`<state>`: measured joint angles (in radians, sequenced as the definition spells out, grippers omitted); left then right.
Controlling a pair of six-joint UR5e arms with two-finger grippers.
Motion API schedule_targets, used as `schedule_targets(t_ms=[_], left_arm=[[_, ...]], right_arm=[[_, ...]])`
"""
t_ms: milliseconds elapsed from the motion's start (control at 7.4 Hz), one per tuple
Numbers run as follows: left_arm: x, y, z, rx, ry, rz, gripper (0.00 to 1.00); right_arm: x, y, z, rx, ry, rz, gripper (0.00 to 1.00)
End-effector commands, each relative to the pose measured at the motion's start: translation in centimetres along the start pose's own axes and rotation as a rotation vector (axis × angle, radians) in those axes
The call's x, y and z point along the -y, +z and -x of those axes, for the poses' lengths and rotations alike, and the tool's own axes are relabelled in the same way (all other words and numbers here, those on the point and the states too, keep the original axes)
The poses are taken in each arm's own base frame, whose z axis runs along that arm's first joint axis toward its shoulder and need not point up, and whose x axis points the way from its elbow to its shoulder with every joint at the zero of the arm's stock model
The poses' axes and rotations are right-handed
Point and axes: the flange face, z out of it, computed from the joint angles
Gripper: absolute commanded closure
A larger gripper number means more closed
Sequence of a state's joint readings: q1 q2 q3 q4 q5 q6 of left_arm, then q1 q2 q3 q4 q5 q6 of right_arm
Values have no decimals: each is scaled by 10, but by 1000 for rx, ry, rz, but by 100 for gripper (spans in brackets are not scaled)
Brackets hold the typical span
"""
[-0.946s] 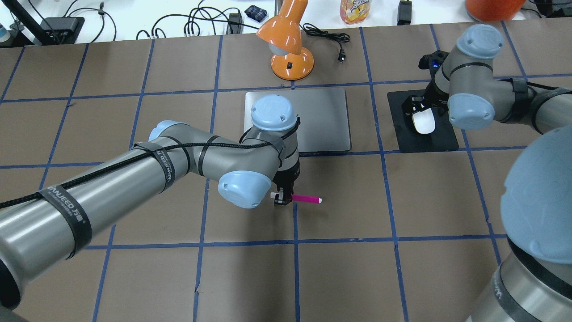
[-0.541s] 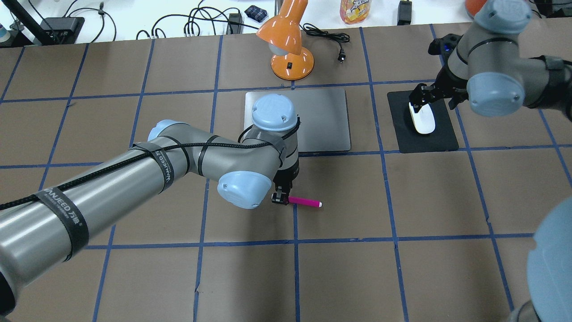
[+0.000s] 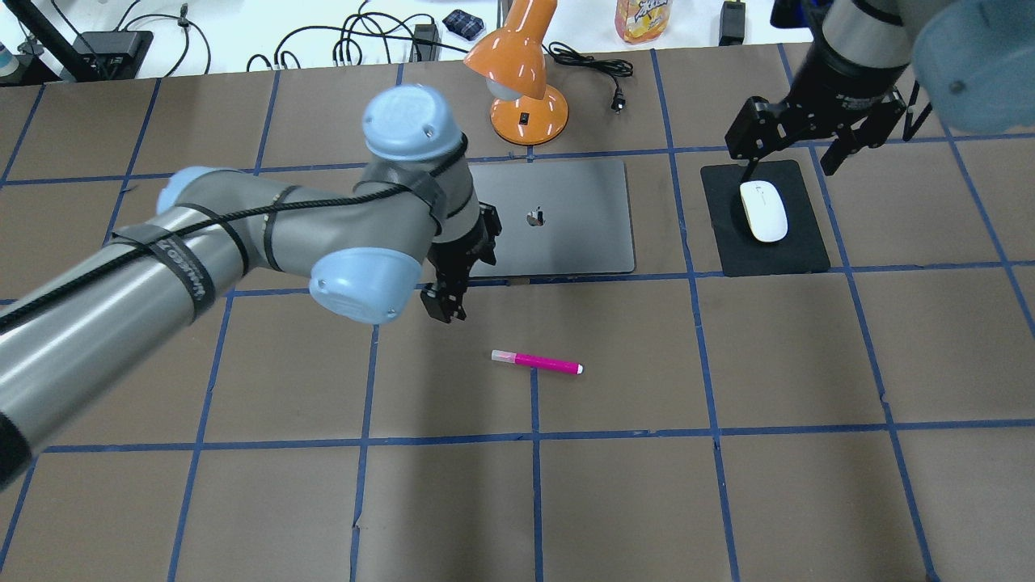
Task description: Place pen and mouse around notebook
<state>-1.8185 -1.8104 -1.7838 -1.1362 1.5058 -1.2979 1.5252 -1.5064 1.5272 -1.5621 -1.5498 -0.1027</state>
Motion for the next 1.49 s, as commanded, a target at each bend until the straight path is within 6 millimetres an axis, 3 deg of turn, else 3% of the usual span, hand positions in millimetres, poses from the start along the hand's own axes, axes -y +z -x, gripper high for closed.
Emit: schedule_targets(t_ms=[0,270,541,811,1081,1351], left_arm=[[81,-85,26,6,195,20,8],[136,-143,56,29,405,40,8],[145,-174,75,31,597,26,8],[134,-191,81,36,750,-14,5],[128,-196,86,42,925,-3,3],[128,-191,83,51,996,11,0]], right_arm=[[-23,-34,33,-7,4,40,0],[-33,-43,32,-45,29,28,0],[-33,-36,33,-32,30,13,0],[-31,-37,33,-34,28,-12,0],[-28,-34,32,-38,28,-9,0],[-28,-38,32,-39,23,-21,0]])
